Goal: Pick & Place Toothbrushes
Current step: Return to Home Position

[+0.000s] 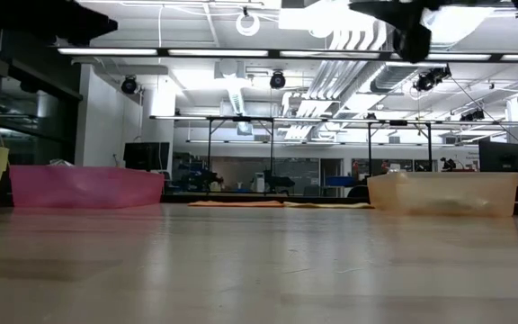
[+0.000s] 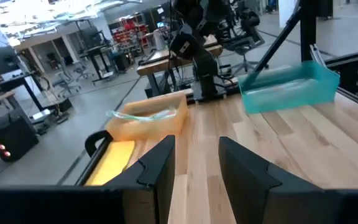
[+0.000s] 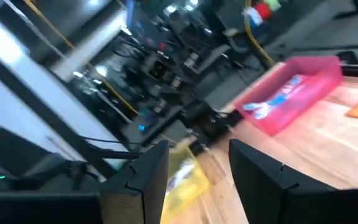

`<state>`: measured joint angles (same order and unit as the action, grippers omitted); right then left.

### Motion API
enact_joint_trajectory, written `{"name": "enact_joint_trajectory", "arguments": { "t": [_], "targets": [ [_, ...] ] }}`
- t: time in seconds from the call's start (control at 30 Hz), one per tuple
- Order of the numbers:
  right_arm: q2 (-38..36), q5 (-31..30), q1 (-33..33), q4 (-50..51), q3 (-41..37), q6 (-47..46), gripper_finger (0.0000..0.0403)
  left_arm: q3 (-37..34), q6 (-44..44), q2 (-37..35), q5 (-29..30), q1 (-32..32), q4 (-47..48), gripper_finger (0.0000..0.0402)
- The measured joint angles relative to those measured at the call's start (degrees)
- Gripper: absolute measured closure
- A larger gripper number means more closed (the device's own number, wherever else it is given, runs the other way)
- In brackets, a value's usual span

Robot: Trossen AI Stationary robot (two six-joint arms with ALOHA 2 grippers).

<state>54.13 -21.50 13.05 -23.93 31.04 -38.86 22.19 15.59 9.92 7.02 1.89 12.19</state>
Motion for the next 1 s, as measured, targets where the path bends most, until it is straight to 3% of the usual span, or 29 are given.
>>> {"name": "enact_joint_trajectory", "arguments": {
  "t": [0.3,0.6,0.8,1.0],
  "targets": [
    [-24.92,0.38,0.91,-4.55,-16.7,5.95,0.0242,-1.37,2.29,-9.57,3.64,-0.02,4.28,0.0282],
    [-42.29,-1.53,0.71,11.47,-18.9,7.26,0.0242,-4.21,3.56,-9.27,7.36,0.0,3.52,0.0282],
    [-44.19,-1.56,0.71,12.42,-18.94,7.29,0.0242,-12.82,1.99,-9.6,4.31,0.0,-9.34,0.0282],
    [-36.58,2.8,0.69,1.56,-18.94,9.54,0.0242,-20.58,0.47,-9.62,5.78,0.0,-19.6,0.0282]
  ]
}}
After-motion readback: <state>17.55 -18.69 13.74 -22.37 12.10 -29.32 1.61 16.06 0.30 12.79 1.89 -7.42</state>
